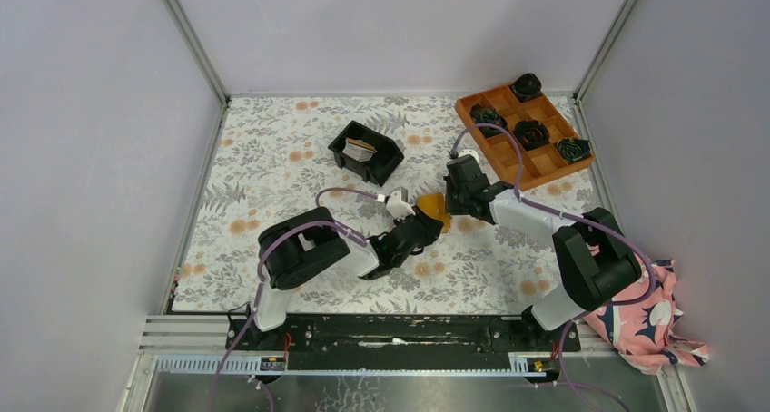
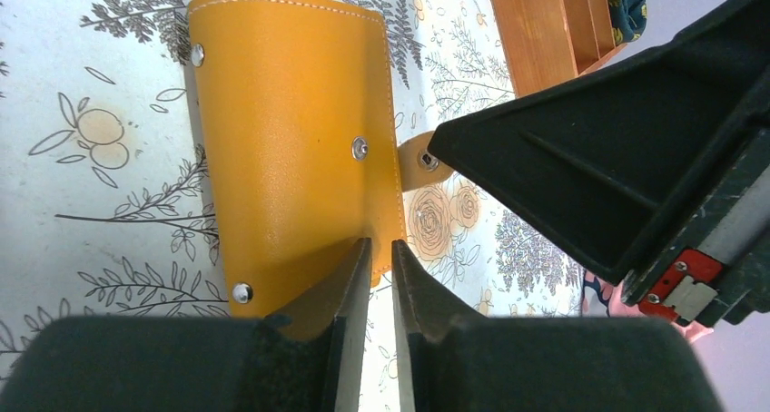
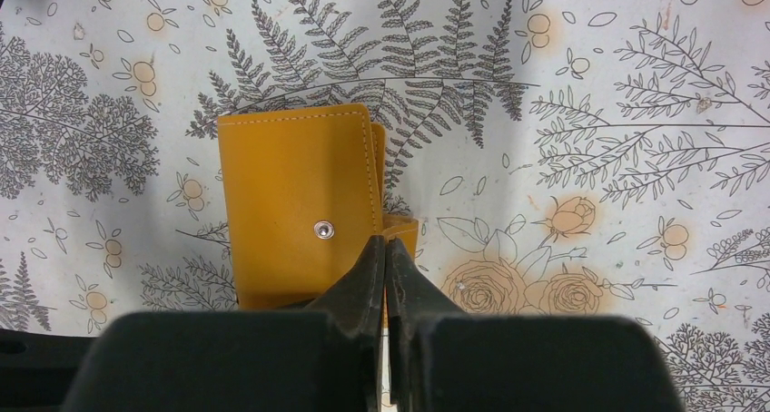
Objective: Put the credit cards into the card holder
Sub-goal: Close the card holder at the center of the board.
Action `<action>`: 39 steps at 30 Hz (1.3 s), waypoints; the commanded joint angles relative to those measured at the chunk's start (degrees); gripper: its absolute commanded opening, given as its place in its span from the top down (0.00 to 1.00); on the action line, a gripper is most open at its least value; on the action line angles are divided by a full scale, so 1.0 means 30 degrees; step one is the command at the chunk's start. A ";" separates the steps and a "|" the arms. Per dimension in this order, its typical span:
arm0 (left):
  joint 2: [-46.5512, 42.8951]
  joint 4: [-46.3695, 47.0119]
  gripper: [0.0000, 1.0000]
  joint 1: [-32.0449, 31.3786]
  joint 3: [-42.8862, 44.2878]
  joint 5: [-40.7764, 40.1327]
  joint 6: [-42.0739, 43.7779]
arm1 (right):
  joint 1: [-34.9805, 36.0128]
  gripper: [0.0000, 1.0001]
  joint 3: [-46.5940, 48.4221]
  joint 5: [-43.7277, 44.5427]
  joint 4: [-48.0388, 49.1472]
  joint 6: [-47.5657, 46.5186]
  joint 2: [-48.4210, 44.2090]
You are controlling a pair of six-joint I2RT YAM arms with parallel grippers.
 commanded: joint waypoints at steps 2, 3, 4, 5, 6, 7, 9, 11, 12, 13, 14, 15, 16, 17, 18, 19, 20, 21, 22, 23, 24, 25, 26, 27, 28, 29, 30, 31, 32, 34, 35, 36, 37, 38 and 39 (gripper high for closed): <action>-0.0515 -0.2523 0.76 0.0388 -0.0710 -0.0785 0.1144 | 0.0237 1.00 0.0866 0.0207 0.0113 -0.0204 0.0168; -0.0670 -0.2629 0.75 0.0373 -0.0749 -0.0868 0.1214 | 0.0246 1.00 0.0938 0.0207 0.0074 -0.0204 0.0161; -0.0861 -0.2705 0.75 0.0382 -0.0816 -0.0973 0.1289 | 0.0229 1.00 0.0991 0.0247 0.0055 -0.0235 0.0179; -0.1112 -0.2744 0.74 0.0383 -0.0927 -0.1104 0.1353 | 0.0249 1.00 0.1009 0.0252 0.0038 -0.0246 0.0177; -0.1255 -0.2749 0.74 0.0413 -0.1032 -0.1226 0.1460 | 0.0248 1.00 0.1044 0.0235 0.0017 -0.0259 0.0195; -0.1545 -0.2749 0.73 0.0475 -0.1162 -0.1366 0.1514 | 0.0248 1.00 0.1103 0.0207 -0.0022 -0.0308 0.0198; -0.1918 -0.2645 0.72 0.0579 -0.1492 -0.1476 0.1591 | 0.0250 1.00 0.1137 0.0181 -0.0051 -0.0289 0.0240; -0.2208 -0.2377 0.71 0.0655 -0.1732 -0.1441 0.1652 | 0.0248 1.00 0.1164 0.0105 -0.0010 -0.0278 0.0309; -0.2324 -0.2121 0.68 0.0663 -0.1843 -0.1345 0.1721 | 0.0248 1.00 0.1155 0.0084 0.0022 -0.0256 0.0355; -0.2342 -0.1656 0.67 0.0675 -0.1949 -0.1187 0.1924 | 0.0248 1.00 0.1135 0.0034 0.0052 -0.0234 0.0371; -0.2363 -0.1375 0.65 0.0676 -0.2013 -0.1028 0.1967 | 0.0248 1.00 0.1126 0.0002 0.0085 -0.0224 0.0399; -0.2384 -0.1036 0.63 0.0676 -0.2072 -0.0861 0.1962 | 0.0277 1.00 0.1139 -0.0024 0.0089 -0.0209 0.0428; -0.2353 -0.0473 0.61 0.0691 -0.2208 -0.0613 0.2060 | 0.0277 1.00 0.1159 -0.0019 0.0126 -0.0221 0.0457; -0.2335 -0.0026 0.59 0.0671 -0.2291 -0.0436 0.2171 | 0.0299 1.00 0.1173 -0.0034 0.0142 -0.0197 0.0498; -0.2347 0.0239 0.57 0.0676 -0.2316 -0.0297 0.2192 | 0.0306 1.00 0.1182 -0.0039 0.0136 -0.0201 0.0515; -0.2418 0.0338 0.56 0.0676 -0.2319 -0.0243 0.2232 | 0.0314 1.00 0.1205 -0.0058 0.0150 -0.0195 0.0520; -0.2545 0.0354 0.56 0.0676 -0.2349 -0.0239 0.2313 | 0.0322 1.00 0.1233 -0.0057 0.0148 -0.0194 0.0520; -0.2707 0.0334 0.55 0.0654 -0.2407 -0.0349 0.2379 | 0.0334 1.00 0.1229 -0.0035 0.0159 -0.0201 0.0498; -0.2976 0.0346 0.55 0.0674 -0.2557 -0.0613 0.2434 | 0.0336 1.00 0.1262 -0.0021 0.0157 -0.0224 0.0492; -0.3281 0.0366 0.54 0.0691 -0.2730 -0.0908 0.2577 | 0.0343 1.00 0.1325 -0.0026 0.0131 -0.0216 0.0506; -0.3597 0.0368 0.54 0.0689 -0.2931 -0.1150 0.2767 | 0.0351 1.00 0.1398 -0.0013 0.0084 -0.0244 0.0504; -0.3959 0.0343 0.53 0.0766 -0.3165 -0.1400 0.2996 | 0.0363 1.00 0.1437 -0.0003 0.0045 -0.0259 0.0511; -0.4290 0.0245 0.53 0.0849 -0.3304 -0.1574 0.3204 | 0.0365 1.00 0.1490 0.0001 0.0021 -0.0238 0.0541; -0.4635 0.0115 0.53 0.0954 -0.3504 -0.1746 0.3358 | 0.0365 1.00 0.1529 -0.0002 0.0008 -0.0258 0.0563; -0.4971 0.0146 0.52 0.1063 -0.3731 -0.1885 0.3480 | 0.0402 1.00 0.1574 -0.0006 0.0002 -0.0271 0.0591; -0.5281 0.0238 0.52 0.1208 -0.3953 -0.1983 0.3724 | 0.0421 1.00 0.1620 -0.0003 -0.0017 -0.0280 0.0621; -0.5561 0.0153 0.51 0.1332 -0.4054 -0.2098 0.3983 | 0.0438 1.00 0.1677 -0.0002 -0.0056 -0.0278 0.0661; -0.5724 -0.0050 0.51 0.1473 -0.4052 -0.2178 0.4235 | 0.0447 1.00 0.1717 -0.0024 -0.0057 -0.0281 0.0688; -0.5769 -0.0127 0.51 0.1658 -0.4048 -0.2107 0.4505 | 0.0478 1.00 0.1751 -0.0016 -0.0061 -0.0282 0.0695; -0.5500 0.0088 0.50 0.2052 -0.4076 -0.1810 0.4946 | 0.0533 1.00 0.1910 0.0015 -0.0193 -0.0307 0.0787; -0.5230 0.0227 0.50 0.2269 -0.4117 -0.1563 0.4975 | 0.0562 1.00 0.2017 0.0018 -0.0250 -0.0310 0.0825; -0.4917 0.0571 0.50 0.2461 -0.4218 -0.1247 0.4978 | 0.0584 1.00 0.2085 0.0037 -0.0293 -0.0340 0.0880; -0.4549 0.1086 0.51 0.2617 -0.4333 -0.0896 0.5041 | 0.0616 1.00 0.2149 0.0085 -0.0339 -0.0355 0.0935; -0.4180 0.1487 0.51 0.2746 -0.4391 -0.0567 0.5151 | 0.0672 1.00 0.2281 0.0119 -0.0374 -0.0353 0.0997; -0.3845 0.1706 0.51 0.2803 -0.4351 -0.0339 0.5220 | 0.0722 1.00 0.2386 0.0141 -0.0441 -0.0367 0.1078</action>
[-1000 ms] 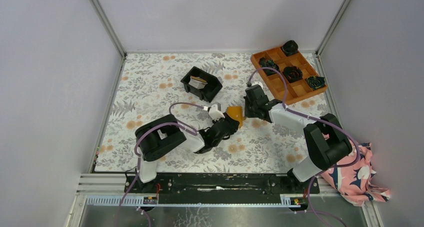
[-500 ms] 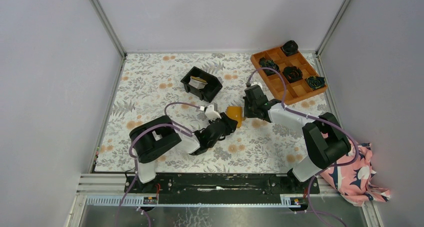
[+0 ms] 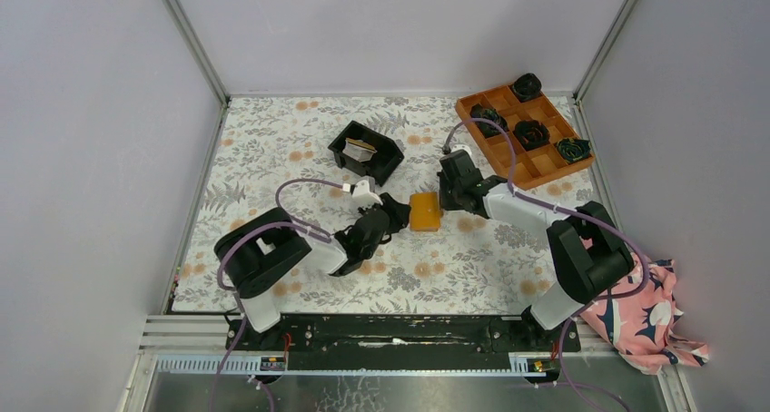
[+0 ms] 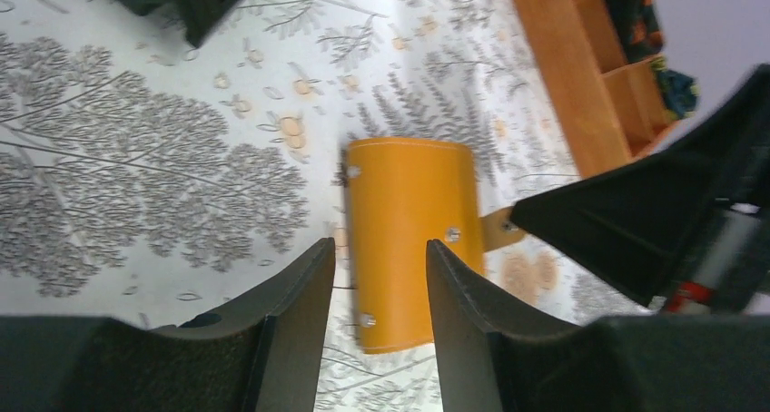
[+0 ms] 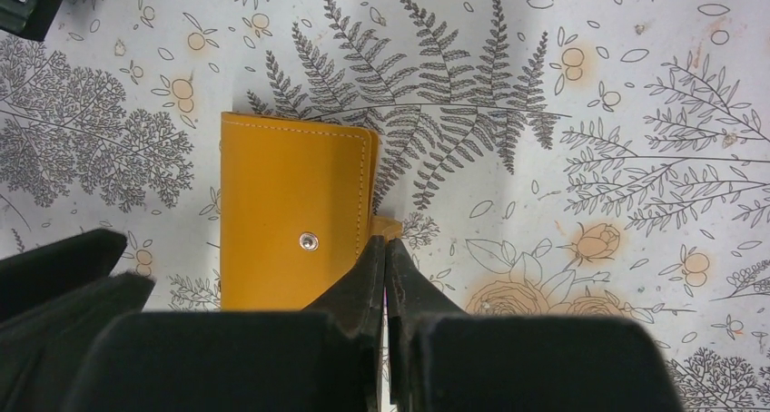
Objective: Put the credit cards into the card holder
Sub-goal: Close the card holder at the center of the board.
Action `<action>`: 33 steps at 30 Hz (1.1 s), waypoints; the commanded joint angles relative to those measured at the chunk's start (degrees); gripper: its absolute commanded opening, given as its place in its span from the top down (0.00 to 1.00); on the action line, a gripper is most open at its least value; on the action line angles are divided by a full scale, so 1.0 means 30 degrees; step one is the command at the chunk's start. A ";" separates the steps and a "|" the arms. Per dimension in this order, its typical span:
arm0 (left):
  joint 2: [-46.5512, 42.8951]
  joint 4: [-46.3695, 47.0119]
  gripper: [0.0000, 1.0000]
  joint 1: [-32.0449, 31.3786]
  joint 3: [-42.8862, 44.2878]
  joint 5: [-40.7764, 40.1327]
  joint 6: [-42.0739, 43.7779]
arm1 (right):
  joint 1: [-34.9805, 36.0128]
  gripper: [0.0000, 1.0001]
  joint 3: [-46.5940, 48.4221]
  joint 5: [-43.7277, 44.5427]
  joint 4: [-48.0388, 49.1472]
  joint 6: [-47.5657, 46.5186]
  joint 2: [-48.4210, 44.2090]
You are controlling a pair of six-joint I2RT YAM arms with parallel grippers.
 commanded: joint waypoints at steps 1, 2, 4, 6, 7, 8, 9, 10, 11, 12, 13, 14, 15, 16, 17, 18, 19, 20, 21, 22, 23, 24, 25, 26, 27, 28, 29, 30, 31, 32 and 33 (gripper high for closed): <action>0.1517 0.1719 0.52 0.0460 -0.0331 0.0762 0.1145 | 0.0408 1.00 0.1197 0.0206 -0.0154 -0.0289 0.0360; 0.1791 0.1951 0.52 0.0462 -0.0308 0.0912 0.1202 | 0.0457 1.00 0.1332 0.0217 -0.0194 -0.0317 0.0451; 0.2218 0.2548 0.52 0.0447 -0.0344 0.1259 0.1264 | 0.0601 1.00 0.1554 0.0320 -0.0289 -0.0334 0.0662; 0.2534 0.2715 0.53 0.0454 -0.0221 0.1515 0.1343 | 0.0719 1.00 0.1796 0.0420 -0.0385 -0.0348 0.0887; 0.2625 0.2734 0.53 0.0460 -0.0140 0.1628 0.1380 | 0.0774 1.00 0.1872 0.0441 -0.0428 -0.0332 0.1008; 0.2695 0.2762 0.53 0.0456 -0.0104 0.1716 0.1429 | 0.0811 1.00 0.1959 0.0444 -0.0467 -0.0318 0.1041; 0.2774 0.2909 0.53 0.0446 -0.0074 0.1826 0.1468 | 0.0848 1.00 0.2032 0.0495 -0.0515 -0.0324 0.1052; 0.2820 0.3051 0.53 0.0461 -0.0070 0.1975 0.1517 | 0.0882 1.00 0.2107 0.0517 -0.0540 -0.0340 0.1046; 0.2892 0.3208 0.53 0.0447 -0.0070 0.2202 0.1548 | 0.0930 1.00 0.2186 0.0549 -0.0577 -0.0341 0.1405; 0.2996 0.3345 0.53 0.0460 -0.0026 0.2337 0.1563 | 0.0980 1.00 0.2232 0.0560 -0.0577 -0.0298 0.1592; 0.3053 0.3370 0.53 0.0462 0.0020 0.2431 0.1565 | 0.1023 1.00 0.2313 0.0569 -0.0588 -0.0289 0.1682; 0.3141 0.3354 0.53 0.0454 0.0084 0.2486 0.1565 | 0.1072 1.00 0.2376 0.0599 -0.0611 -0.0302 0.1748; 0.3242 0.3367 0.53 0.0446 0.0103 0.2559 0.1540 | 0.1112 1.00 0.2432 0.0665 -0.0662 -0.0304 0.1807; 0.3296 0.3349 0.53 0.0460 0.0153 0.2616 0.1515 | 0.1168 1.00 0.2531 0.0714 -0.0690 -0.0304 0.1881; 0.3343 0.3209 0.53 0.0447 0.0225 0.2652 0.1511 | 0.1241 1.00 0.2620 0.0756 -0.0745 -0.0330 0.1934; 0.3375 0.3144 0.53 0.0460 0.0271 0.2682 0.1481 | 0.1286 1.00 0.2697 0.0791 -0.0810 -0.0355 0.2006; 0.3408 0.3095 0.53 0.0447 0.0321 0.2738 0.1500 | 0.1318 1.00 0.2758 0.0810 -0.0859 -0.0354 0.2063; 0.3427 0.2983 0.54 0.0460 0.0375 0.2777 0.1528 | 0.1373 1.00 0.2806 0.0812 -0.0879 -0.0365 0.2099; 0.3444 0.2775 0.54 0.0462 0.0476 0.2801 0.1550 | 0.1420 1.00 0.2845 0.0824 -0.0900 -0.0363 0.2126; 0.3460 0.2687 0.54 0.0462 0.0559 0.2844 0.1552 | 0.1468 1.00 0.2842 0.0851 -0.0899 -0.0381 0.2147; 0.3499 0.2581 0.54 0.0462 0.0635 0.2908 0.1564 | 0.1520 1.00 0.2875 0.0894 -0.0914 -0.0365 0.2209; 0.3504 0.2392 0.54 0.0451 0.0703 0.2916 0.1550 | 0.1570 1.00 0.2893 0.0896 -0.0927 -0.0367 0.2235; 0.3559 0.2273 0.54 0.0460 0.0796 0.2990 0.1552 | 0.1624 1.00 0.2903 0.0923 -0.0935 -0.0363 0.2260; 0.3621 0.2247 0.54 0.0458 0.0848 0.3054 0.1523 | 0.1668 1.00 0.2923 0.0962 -0.0915 -0.0366 0.2314; 0.3669 0.2218 0.55 0.0454 0.0887 0.3088 0.1520 | 0.1717 1.00 0.2958 0.0985 -0.0952 -0.0389 0.2365; 0.3705 0.2156 0.55 0.0461 0.0921 0.3118 0.1508 | 0.1774 1.00 0.2999 0.0977 -0.0968 -0.0392 0.2386; 0.3749 0.2111 0.55 0.0462 0.0955 0.3136 0.1481 | 0.1833 1.00 0.3034 0.1009 -0.0977 -0.0418 0.2445; 0.3773 0.2117 0.55 0.0469 0.0970 0.3179 0.1478 | 0.1899 1.00 0.3060 0.1024 -0.1026 -0.0413 0.2469; 0.3824 0.2044 0.56 0.0441 0.1001 0.3217 0.1485 | 0.1947 1.00 0.3100 0.1077 -0.1067 -0.0461 0.2516; 0.3856 0.1977 0.56 0.0434 0.1053 0.3236 0.1464 | 0.2016 1.00 0.3130 0.1098 -0.1074 -0.0455 0.2551; 0.3913 0.1950 0.56 0.0436 0.1070 0.3280 0.1450 | 0.2068 1.00 0.3131 0.1108 -0.1086 -0.0458 0.2560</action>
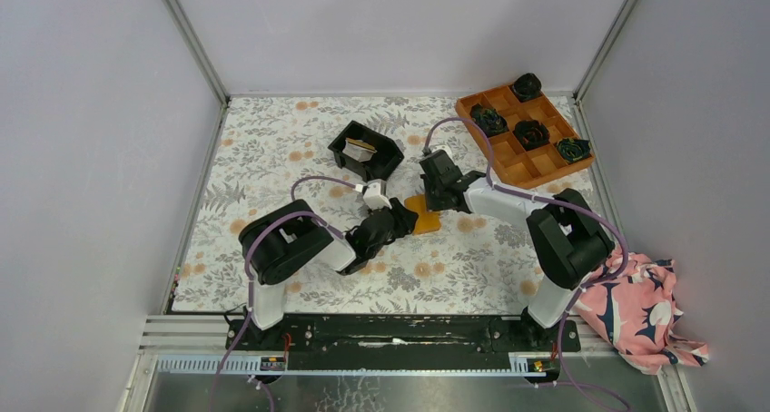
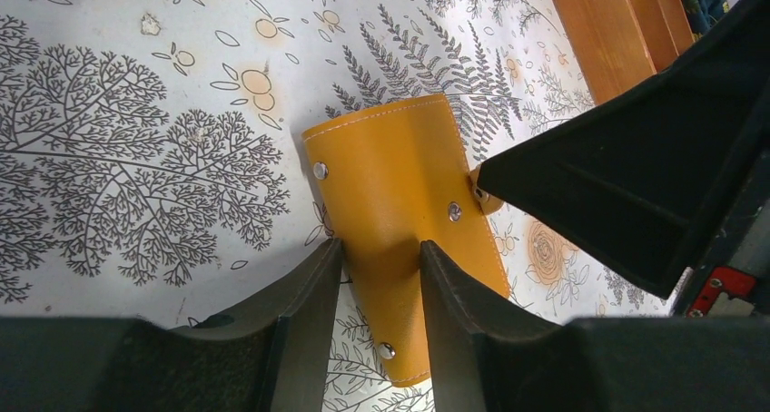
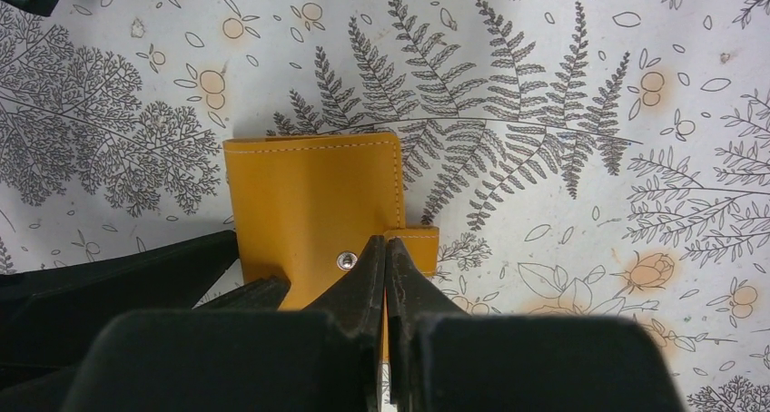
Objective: Put the credit cards into the card holder
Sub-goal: Close the card holder at the center of the board.
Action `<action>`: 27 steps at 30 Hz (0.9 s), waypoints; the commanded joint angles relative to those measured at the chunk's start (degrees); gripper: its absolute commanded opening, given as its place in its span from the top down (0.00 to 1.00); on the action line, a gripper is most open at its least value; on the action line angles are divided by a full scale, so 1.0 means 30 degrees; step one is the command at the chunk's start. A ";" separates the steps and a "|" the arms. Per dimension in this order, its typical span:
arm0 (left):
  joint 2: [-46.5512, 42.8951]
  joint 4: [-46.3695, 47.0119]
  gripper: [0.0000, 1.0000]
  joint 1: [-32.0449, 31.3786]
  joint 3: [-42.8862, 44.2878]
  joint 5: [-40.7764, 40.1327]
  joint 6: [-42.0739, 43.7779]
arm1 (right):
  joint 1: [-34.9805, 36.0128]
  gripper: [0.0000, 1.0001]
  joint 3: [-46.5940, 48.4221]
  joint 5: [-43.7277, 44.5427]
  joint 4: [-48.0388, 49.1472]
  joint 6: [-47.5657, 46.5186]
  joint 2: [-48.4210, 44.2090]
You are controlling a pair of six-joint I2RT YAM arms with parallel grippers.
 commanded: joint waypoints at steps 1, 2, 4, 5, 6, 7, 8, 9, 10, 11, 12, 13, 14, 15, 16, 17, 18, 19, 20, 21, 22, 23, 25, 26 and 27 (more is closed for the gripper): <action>0.0523 -0.0263 0.57 -0.0041 0.0479 0.0472 0.0414 | 0.0596 1.00 0.0898 0.0301 -0.0002 -0.0131 0.0142; 0.0546 -0.0292 0.57 -0.0056 0.0510 0.0493 0.0410 | 0.0654 1.00 0.0934 0.0334 -0.0024 -0.0134 0.0176; 0.0592 -0.0351 0.57 -0.0038 0.0555 0.0499 0.0385 | 0.0753 1.00 0.0983 0.0368 -0.0061 -0.0144 0.0220; 0.0587 -0.0387 0.57 -0.0063 0.0578 0.0515 0.0399 | 0.0802 1.00 0.1018 0.0375 -0.0112 -0.0135 0.0244; 0.0601 -0.0432 0.57 -0.0080 0.0606 0.0528 0.0386 | 0.0819 1.00 0.1040 0.0417 -0.0114 -0.0167 0.0247; 0.0599 -0.0471 0.57 -0.0072 0.0632 0.0544 0.0385 | 0.0862 1.00 0.1072 0.0414 -0.0133 -0.0160 0.0273; 0.0592 -0.0479 0.57 -0.0081 0.0643 0.0517 0.0366 | 0.0893 1.00 0.1098 0.0429 -0.0161 -0.0152 0.0291; 0.0602 -0.0480 0.57 -0.0097 0.0644 0.0495 0.0356 | 0.0908 1.00 0.1105 0.0438 -0.0183 -0.0158 0.0301; 0.0614 -0.0488 0.57 -0.0099 0.0629 0.0511 0.0370 | 0.0939 1.00 0.1128 0.0454 -0.0211 -0.0145 0.0327; 0.0583 -0.0507 0.57 -0.0111 0.0671 0.0520 0.0382 | 0.0965 1.00 0.1116 0.0481 -0.0233 -0.0183 0.0353; 0.0557 -0.0517 0.57 -0.0116 0.0673 0.0481 0.0384 | 0.0982 1.00 0.1075 0.0529 -0.0236 -0.0195 0.0360; 0.0543 -0.0492 0.57 -0.0102 0.0673 0.0476 0.0384 | 0.0981 1.00 0.1015 0.0557 -0.0262 -0.0189 0.0353; 0.0501 -0.0511 0.57 -0.0118 0.0673 0.0486 0.0384 | 0.0996 1.00 0.0978 0.0604 -0.0276 -0.0211 0.0367; 0.0484 -0.0536 0.57 -0.0150 0.0673 0.0484 0.0410 | 0.0997 1.00 0.0900 0.0709 -0.0285 -0.0239 0.0369; 0.0486 -0.0546 0.57 -0.0146 0.0644 0.0462 0.0413 | 0.0998 1.00 0.0813 0.0810 -0.0294 -0.0272 0.0343; 0.0435 -0.0529 0.57 -0.0130 0.0659 0.0459 0.0414 | 0.0990 1.00 0.0747 0.0921 -0.0309 -0.0276 0.0303; 0.0441 -0.0549 0.57 -0.0129 0.0668 0.0451 0.0428 | 0.0997 1.00 0.0648 0.0954 -0.0301 -0.0306 0.0284; 0.0444 -0.0551 0.57 -0.0140 0.0676 0.0458 0.0393 | 0.0997 1.00 0.0588 0.0980 -0.0277 -0.0313 0.0248; 0.0496 -0.0541 0.57 -0.0149 0.0681 0.0480 0.0385 | 0.0976 1.00 0.0521 0.0976 -0.0307 -0.0321 0.0233; 0.0495 -0.0569 0.57 -0.0153 0.0700 0.0487 0.0392 | 0.0980 1.00 0.0499 0.0993 -0.0326 -0.0341 0.0224; 0.0495 -0.0554 0.57 -0.0158 0.0669 0.0462 0.0385 | 0.0995 1.00 0.0400 0.0992 -0.0299 -0.0350 0.0175; 0.0506 -0.0548 0.57 -0.0158 0.0647 0.0426 0.0359 | 0.0990 1.00 0.0355 0.0984 -0.0299 -0.0351 0.0143; 0.0492 -0.0549 0.57 -0.0158 0.0651 0.0429 0.0355 | 0.0997 1.00 0.0310 0.0998 -0.0302 -0.0365 0.0112; 0.0465 -0.0559 0.57 -0.0158 0.0663 0.0415 0.0355 | 0.0983 1.00 0.0267 0.1007 -0.0296 -0.0364 0.0092; 0.0462 -0.0578 0.57 -0.0162 0.0676 0.0405 0.0355 | 0.0996 1.00 0.0265 0.0990 -0.0317 -0.0386 0.0078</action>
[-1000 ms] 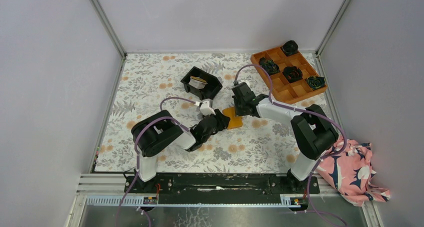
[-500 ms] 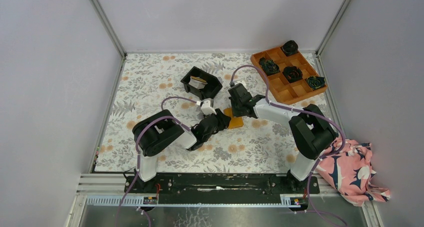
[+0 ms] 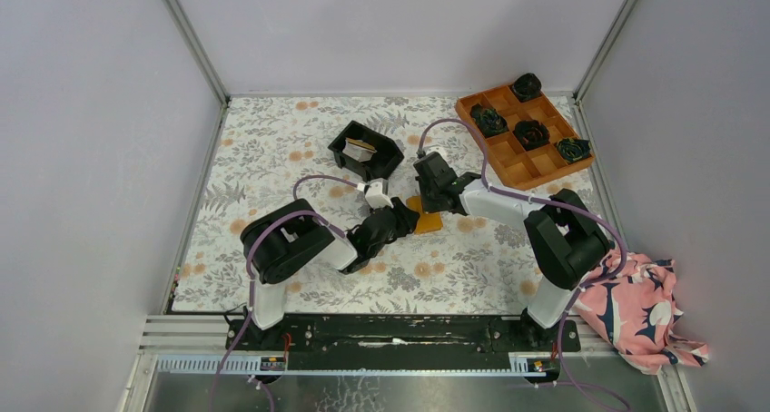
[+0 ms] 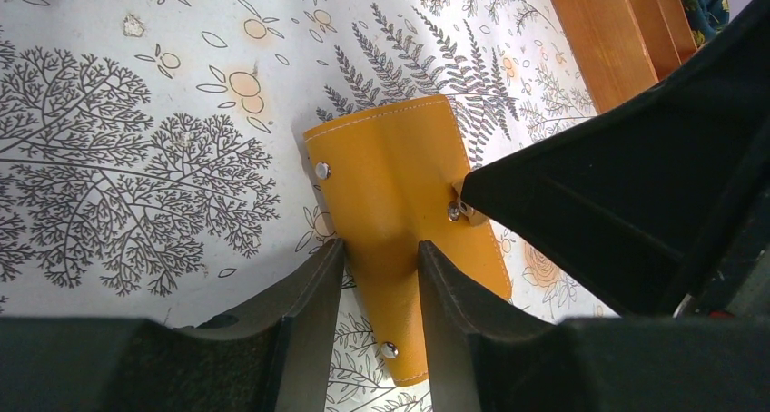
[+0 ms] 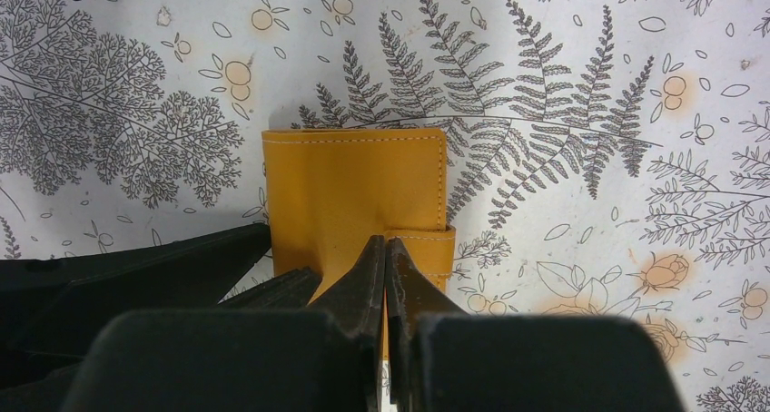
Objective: Put the credit cards into the card holder
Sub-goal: Close the card holder at the center of the board.
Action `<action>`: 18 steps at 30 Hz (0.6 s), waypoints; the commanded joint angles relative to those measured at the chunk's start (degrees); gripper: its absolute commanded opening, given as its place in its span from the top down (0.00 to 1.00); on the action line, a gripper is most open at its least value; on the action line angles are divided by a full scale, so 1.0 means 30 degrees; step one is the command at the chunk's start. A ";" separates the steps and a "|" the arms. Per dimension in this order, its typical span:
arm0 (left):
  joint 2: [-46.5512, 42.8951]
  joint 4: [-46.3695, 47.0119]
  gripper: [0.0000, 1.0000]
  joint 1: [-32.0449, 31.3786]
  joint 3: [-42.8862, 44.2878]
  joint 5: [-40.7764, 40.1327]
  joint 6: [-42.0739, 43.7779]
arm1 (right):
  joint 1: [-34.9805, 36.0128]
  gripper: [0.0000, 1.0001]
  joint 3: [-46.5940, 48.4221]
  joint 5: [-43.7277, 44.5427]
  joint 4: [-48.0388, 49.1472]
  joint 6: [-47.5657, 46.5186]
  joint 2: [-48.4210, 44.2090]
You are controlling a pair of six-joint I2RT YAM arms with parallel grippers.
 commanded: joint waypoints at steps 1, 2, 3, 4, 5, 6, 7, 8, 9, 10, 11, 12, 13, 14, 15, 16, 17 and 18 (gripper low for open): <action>0.0199 -0.0446 0.57 -0.0151 0.0317 0.0258 0.0355 | 0.0247 1.00 -0.0085 0.0482 -0.0185 -0.0225 -0.0172; 0.0192 -0.0457 0.57 -0.0162 0.0338 0.0233 0.0355 | 0.0247 1.00 -0.0145 0.0484 -0.0179 -0.0244 -0.0206; 0.0210 -0.0513 0.57 -0.0167 0.0359 0.0226 0.0355 | 0.0247 1.00 -0.0179 0.0495 -0.0200 -0.0269 -0.0269; 0.0208 -0.0531 0.57 -0.0153 0.0373 0.0221 0.0355 | 0.0247 1.00 -0.0256 0.0489 -0.0199 -0.0283 -0.0313; 0.0190 -0.0537 0.57 -0.0177 0.0389 0.0228 0.0355 | 0.0247 1.00 -0.0321 0.0507 -0.0181 -0.0306 -0.0377; 0.0213 -0.0545 0.57 -0.0180 0.0417 0.0225 0.0355 | 0.0247 1.00 -0.0354 0.0495 -0.0182 -0.0324 -0.0393; 0.0220 -0.0582 0.57 -0.0213 0.0431 0.0218 0.0355 | 0.0247 1.00 -0.0439 0.0537 -0.0157 -0.0341 -0.0449; 0.0243 -0.0591 0.57 -0.0225 0.0455 0.0224 0.0355 | 0.0247 1.00 -0.0508 0.0593 -0.0139 -0.0365 -0.0486; 0.0249 -0.0618 0.58 -0.0241 0.0473 0.0184 0.0355 | 0.0247 1.00 -0.0572 0.0677 -0.0122 -0.0394 -0.0549; 0.0261 -0.0657 0.57 -0.0239 0.0491 0.0154 0.0340 | 0.0247 1.00 -0.0679 0.0794 -0.0098 -0.0437 -0.0579; 0.0251 -0.0677 0.57 -0.0243 0.0492 0.0150 0.0328 | 0.0243 1.00 -0.0780 0.0882 -0.0007 -0.0454 -0.0689; 0.0276 -0.0698 0.57 -0.0265 0.0518 0.0153 0.0326 | 0.0243 1.00 -0.0866 0.0940 0.0078 -0.0522 -0.0750; 0.0308 -0.0715 0.57 -0.0275 0.0525 0.0165 0.0285 | 0.0247 1.00 -0.0884 0.1043 0.0070 -0.0582 -0.0783; 0.0330 -0.0758 0.57 -0.0269 0.0540 0.0137 0.0255 | 0.0247 1.00 -0.0831 0.1143 -0.0063 -0.0666 -0.0740; 0.0301 -0.0763 0.58 -0.0268 0.0549 0.0163 0.0240 | 0.0225 1.00 -0.0814 0.1163 -0.0131 -0.0713 -0.0678; 0.0330 -0.0753 0.57 -0.0305 0.0565 0.0166 0.0238 | 0.0230 1.00 -0.0870 0.1136 -0.0120 -0.0708 -0.0687; 0.0337 -0.0759 0.58 -0.0306 0.0578 0.0166 0.0238 | 0.0246 1.00 -0.0950 0.1038 -0.0043 -0.0722 -0.0739; 0.0338 -0.0782 0.58 -0.0339 0.0580 0.0141 0.0238 | 0.0247 1.00 -0.1023 0.0956 0.0036 -0.0658 -0.0771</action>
